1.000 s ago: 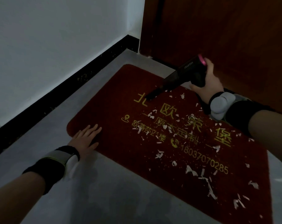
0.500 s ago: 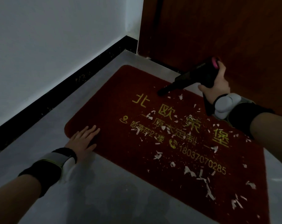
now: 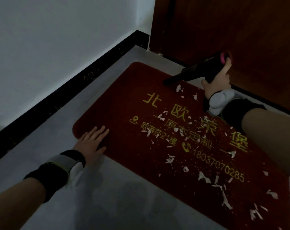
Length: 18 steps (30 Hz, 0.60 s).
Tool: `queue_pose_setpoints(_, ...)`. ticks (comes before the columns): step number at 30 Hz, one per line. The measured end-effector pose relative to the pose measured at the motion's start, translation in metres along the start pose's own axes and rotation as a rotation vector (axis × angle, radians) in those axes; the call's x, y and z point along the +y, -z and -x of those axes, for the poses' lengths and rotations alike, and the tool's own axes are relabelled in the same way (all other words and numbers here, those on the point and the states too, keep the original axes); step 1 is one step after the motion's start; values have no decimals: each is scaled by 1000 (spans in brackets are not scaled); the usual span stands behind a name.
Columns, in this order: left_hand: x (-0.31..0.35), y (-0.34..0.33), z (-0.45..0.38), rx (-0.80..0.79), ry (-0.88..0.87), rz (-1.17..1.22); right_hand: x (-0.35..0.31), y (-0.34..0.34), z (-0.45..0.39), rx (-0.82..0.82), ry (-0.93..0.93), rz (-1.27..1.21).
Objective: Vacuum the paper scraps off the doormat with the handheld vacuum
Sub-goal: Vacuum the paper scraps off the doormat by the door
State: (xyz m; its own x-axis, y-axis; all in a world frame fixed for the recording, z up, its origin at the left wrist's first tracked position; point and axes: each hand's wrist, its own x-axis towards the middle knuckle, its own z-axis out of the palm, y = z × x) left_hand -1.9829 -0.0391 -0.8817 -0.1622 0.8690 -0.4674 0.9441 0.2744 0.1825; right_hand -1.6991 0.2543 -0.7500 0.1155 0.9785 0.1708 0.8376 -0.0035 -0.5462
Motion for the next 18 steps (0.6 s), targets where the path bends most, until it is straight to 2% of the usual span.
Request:
queue_pose_setpoints(9, -7, -6, -2, 12, 2, -36, 16, -1, -6, -17, 36, -67)
queue_pose_setpoints(18, 0, -7, 2, 51, 0, -34, 21, 20, 3, -151, 310, -101)
